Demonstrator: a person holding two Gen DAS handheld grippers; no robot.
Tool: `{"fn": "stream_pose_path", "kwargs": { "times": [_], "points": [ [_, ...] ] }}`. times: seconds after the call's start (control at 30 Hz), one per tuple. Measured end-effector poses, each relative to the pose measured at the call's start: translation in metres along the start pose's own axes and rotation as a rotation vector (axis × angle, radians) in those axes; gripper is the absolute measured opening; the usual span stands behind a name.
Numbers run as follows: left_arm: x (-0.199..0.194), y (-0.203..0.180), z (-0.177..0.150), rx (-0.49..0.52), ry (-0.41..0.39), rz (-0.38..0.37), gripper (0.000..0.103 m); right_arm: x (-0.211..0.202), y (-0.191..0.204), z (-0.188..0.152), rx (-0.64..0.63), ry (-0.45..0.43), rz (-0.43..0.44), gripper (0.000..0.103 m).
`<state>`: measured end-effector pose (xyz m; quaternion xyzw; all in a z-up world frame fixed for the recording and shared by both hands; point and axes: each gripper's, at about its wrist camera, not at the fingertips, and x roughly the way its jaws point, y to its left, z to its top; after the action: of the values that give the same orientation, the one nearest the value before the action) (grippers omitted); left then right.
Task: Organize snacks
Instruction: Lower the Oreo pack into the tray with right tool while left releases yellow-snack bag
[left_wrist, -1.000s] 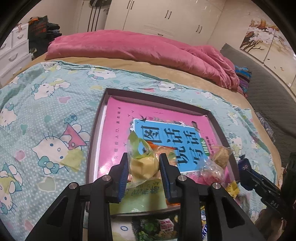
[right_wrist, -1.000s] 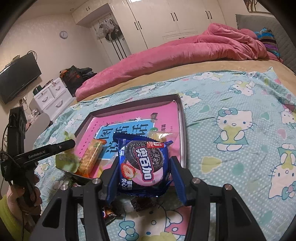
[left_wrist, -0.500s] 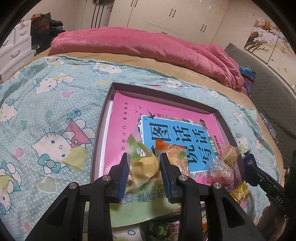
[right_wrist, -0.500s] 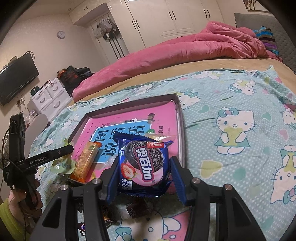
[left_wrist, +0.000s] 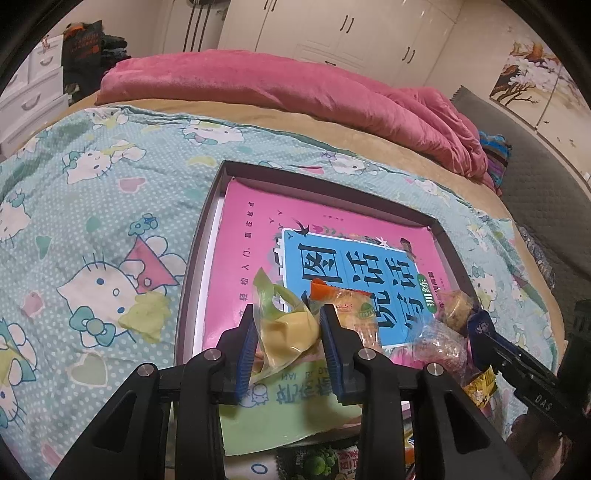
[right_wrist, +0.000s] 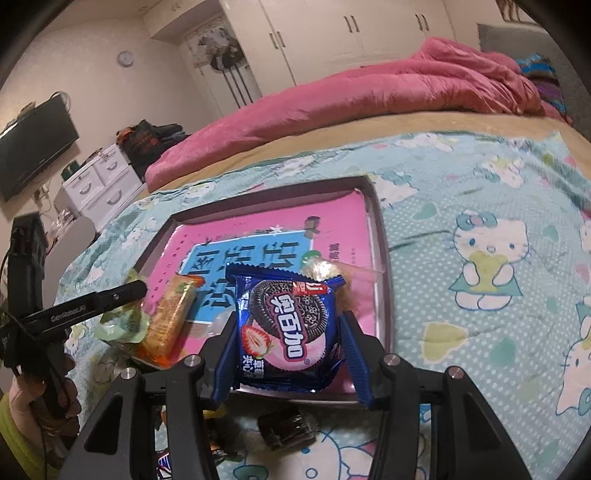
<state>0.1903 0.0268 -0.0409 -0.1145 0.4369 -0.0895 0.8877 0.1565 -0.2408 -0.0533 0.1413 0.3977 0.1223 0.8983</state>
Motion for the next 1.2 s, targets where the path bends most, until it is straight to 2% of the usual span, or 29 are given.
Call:
{"fn": "stream_pose_path", "kwargs": {
  "times": [0.23,0.63,1.2],
  "points": [
    [0.002,0.001,0.000,0.000,0.005,-0.003,0.035,0.000,-0.008,-0.001,0.028,-0.008,-0.021,0.052],
    [0.001,0.000,0.000,0.005,0.012,-0.007,0.035,0.003,0.004,-0.007,-0.048,0.010,-0.070,0.052],
    [0.000,0.001,-0.001,0.005,0.018,-0.013,0.035,-0.002,0.003,-0.011,-0.069,0.010,-0.091,0.052]
  ]
}}
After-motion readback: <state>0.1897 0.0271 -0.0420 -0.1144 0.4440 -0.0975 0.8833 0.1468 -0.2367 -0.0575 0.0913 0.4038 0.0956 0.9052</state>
